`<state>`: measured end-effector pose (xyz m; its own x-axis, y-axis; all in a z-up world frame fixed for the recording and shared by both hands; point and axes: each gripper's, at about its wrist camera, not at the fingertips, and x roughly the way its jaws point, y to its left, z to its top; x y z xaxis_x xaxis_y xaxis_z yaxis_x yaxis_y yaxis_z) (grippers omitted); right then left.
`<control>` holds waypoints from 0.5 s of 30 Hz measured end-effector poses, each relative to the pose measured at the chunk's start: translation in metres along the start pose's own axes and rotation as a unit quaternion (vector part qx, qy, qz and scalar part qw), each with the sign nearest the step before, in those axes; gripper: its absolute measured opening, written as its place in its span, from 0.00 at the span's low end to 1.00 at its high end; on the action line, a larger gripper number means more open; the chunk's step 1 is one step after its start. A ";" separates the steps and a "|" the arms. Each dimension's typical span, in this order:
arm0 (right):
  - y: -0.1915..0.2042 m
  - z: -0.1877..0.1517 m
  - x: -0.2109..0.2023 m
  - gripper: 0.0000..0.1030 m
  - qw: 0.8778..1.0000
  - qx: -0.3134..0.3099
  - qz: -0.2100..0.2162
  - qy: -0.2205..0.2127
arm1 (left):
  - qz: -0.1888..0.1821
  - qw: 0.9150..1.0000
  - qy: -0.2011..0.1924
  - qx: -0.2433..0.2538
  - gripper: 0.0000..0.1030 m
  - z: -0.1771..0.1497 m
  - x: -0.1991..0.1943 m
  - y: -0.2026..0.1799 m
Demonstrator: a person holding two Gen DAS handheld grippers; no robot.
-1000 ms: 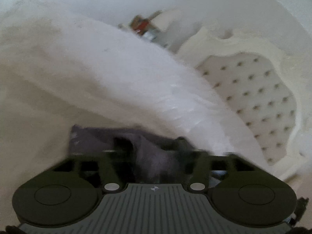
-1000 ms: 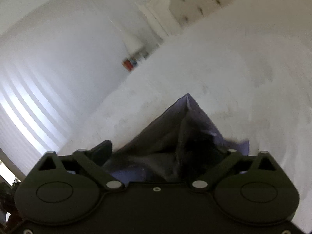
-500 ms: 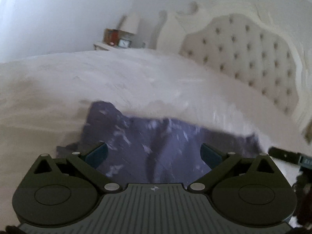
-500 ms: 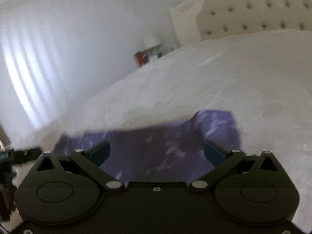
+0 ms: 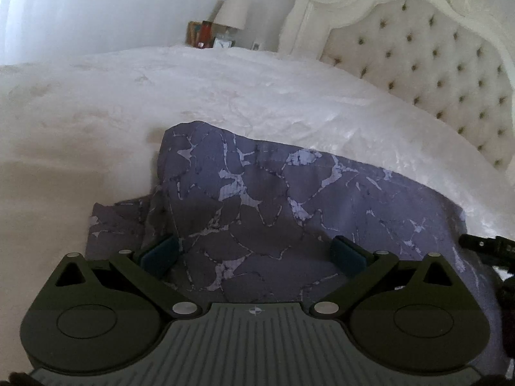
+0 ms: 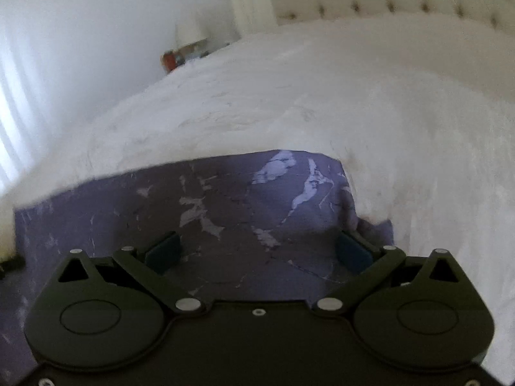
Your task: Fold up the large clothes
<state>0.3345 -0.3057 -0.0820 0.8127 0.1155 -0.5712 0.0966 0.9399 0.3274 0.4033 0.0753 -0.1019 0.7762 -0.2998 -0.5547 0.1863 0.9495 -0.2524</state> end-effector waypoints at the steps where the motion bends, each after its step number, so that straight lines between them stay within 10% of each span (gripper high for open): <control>1: -0.001 -0.003 -0.002 0.99 1.000 0.001 0.003 -0.009 | 0.001 1.000 -0.005 0.002 1.00 -0.002 0.000 0.000; 15: 0.006 -0.013 -0.004 0.99 0.999 -0.015 -0.009 -0.033 | 0.003 1.000 -0.022 0.003 1.00 -0.007 0.001 -0.002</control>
<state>0.3242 -0.2970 -0.0873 0.8475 0.0784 -0.5250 0.0941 0.9512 0.2939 0.3995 0.0726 -0.1075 0.8030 -0.2897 -0.5209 0.1853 0.9520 -0.2438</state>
